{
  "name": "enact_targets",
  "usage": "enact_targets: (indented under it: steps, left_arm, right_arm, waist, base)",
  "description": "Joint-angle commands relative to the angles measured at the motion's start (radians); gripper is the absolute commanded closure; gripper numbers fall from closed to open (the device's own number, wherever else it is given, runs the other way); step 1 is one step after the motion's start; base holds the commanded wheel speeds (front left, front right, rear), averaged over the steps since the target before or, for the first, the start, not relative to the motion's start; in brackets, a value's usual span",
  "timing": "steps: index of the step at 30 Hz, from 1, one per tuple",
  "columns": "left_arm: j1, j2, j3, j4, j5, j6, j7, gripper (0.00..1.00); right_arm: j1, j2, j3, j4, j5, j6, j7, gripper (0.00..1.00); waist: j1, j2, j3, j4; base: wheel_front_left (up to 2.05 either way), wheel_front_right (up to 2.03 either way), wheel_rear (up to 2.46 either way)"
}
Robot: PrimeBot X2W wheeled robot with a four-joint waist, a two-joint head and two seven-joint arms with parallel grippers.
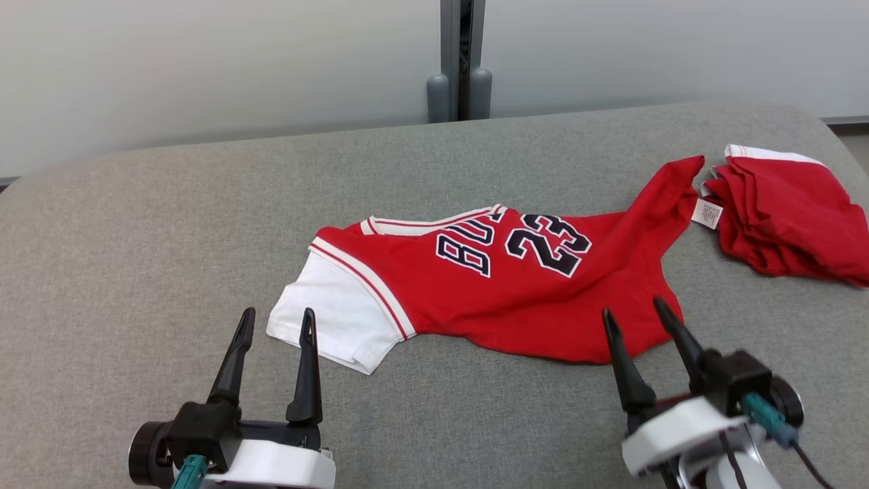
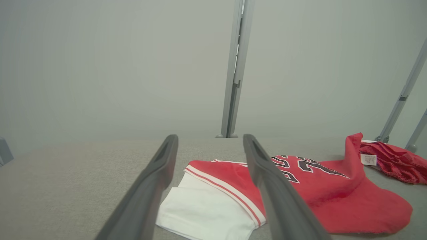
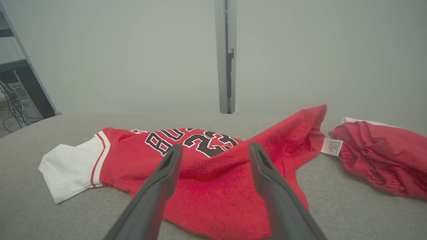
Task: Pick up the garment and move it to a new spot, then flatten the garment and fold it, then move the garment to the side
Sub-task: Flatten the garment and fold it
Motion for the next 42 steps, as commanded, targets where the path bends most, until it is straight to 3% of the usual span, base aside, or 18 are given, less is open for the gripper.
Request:
enact_targets:
  steps: [1,9,13,19,27,35,37,38,39,40,41,42]
  left_arm:
    - [0.004,0.004,0.004,0.004,-0.007,0.001,-0.004,0.00]
    - [0.038,0.004,0.014,0.011,-0.032,0.011,-0.004,0.00]
    - [0.056,0.004,0.019,0.016,-0.031,0.012,-0.004,0.00]
    - [0.047,0.004,0.009,0.018,-0.033,0.008,-0.004,0.00]
    - [0.025,0.004,-0.015,0.020,-0.021,0.000,-0.004,0.00]
    - [0.010,0.004,-0.022,0.018,-0.012,-0.007,-0.004,0.00]
    - [0.009,0.004,-0.020,0.016,-0.012,-0.008,-0.004,0.00]
    - [0.007,0.004,-0.018,0.014,-0.012,-0.007,-0.004,0.00]
    - [0.005,0.004,-0.017,0.012,-0.011,-0.006,-0.004,0.00]
    - [0.003,0.004,-0.017,0.011,-0.008,-0.006,-0.004,0.00]
    - [0.003,0.004,-0.017,0.011,-0.008,-0.006,-0.004,0.00]
    - [0.001,0.004,-0.018,0.012,-0.006,-0.007,-0.004,0.00]
  right_arm:
    - [0.033,-0.016,-0.005,-0.015,0.005,0.000,-0.005,0.00]
    - [0.176,-0.027,-0.059,-0.103,0.025,0.000,-0.005,0.00]
    - [0.218,-0.025,-0.113,-0.091,0.040,0.000,-0.005,0.00]
    - [0.164,-0.013,-0.145,0.053,0.147,0.000,-0.005,0.00]
    - [-0.014,-0.005,-0.056,0.319,0.422,0.000,0.001,0.00]
    - [-0.166,-0.016,0.022,0.527,0.561,0.000,0.002,0.00]
    - [-0.195,-0.015,0.029,0.570,0.572,0.000,0.000,0.10]
    - [-0.207,-0.014,0.031,0.588,0.582,0.000,-0.002,0.25]
    - [-0.218,-0.014,0.037,0.604,0.590,0.000,-0.002,0.51]
    - [-0.231,-0.016,0.044,0.617,0.591,0.000,-0.003,0.69]
    - [-0.231,-0.016,0.044,0.617,0.591,0.000,-0.003,0.69]
    - [-0.241,-0.020,0.051,0.627,0.590,0.000,-0.004,1.00]
  waist:
    - [0.0000,0.0000,-0.012,-0.001]
    - [0.0000,0.0000,-0.048,-0.008]
    - [0.0000,0.0000,-0.059,-0.012]
    - [0.0000,0.0000,-0.058,-0.011]
    - [0.0000,0.0000,-0.045,0.032]
    - [0.0000,0.0000,-0.022,0.067]
    - [0.0000,0.0000,-0.019,0.070]
    - [0.0000,0.0000,-0.017,0.070]
    - [0.0000,0.0000,-0.015,0.070]
    - [0.0000,0.0000,-0.013,0.069]
    - [0.0000,0.0000,-0.013,0.069]
    - [0.0000,0.0000,-0.011,0.068]
  base:
    - [0.00,0.00,0.00]
    - [0.00,0.00,0.00]
    - [0.00,0.00,0.00]
    - [0.00,0.00,0.00]
    - [0.00,0.00,0.00]
    - [0.00,0.00,0.00]
    - [0.00,0.00,0.00]
    - [0.00,0.00,0.00]
    - [0.00,0.00,0.00]
    - [0.00,0.00,0.00]
    - [0.00,0.00,0.00]
    - [0.00,0.00,0.00]
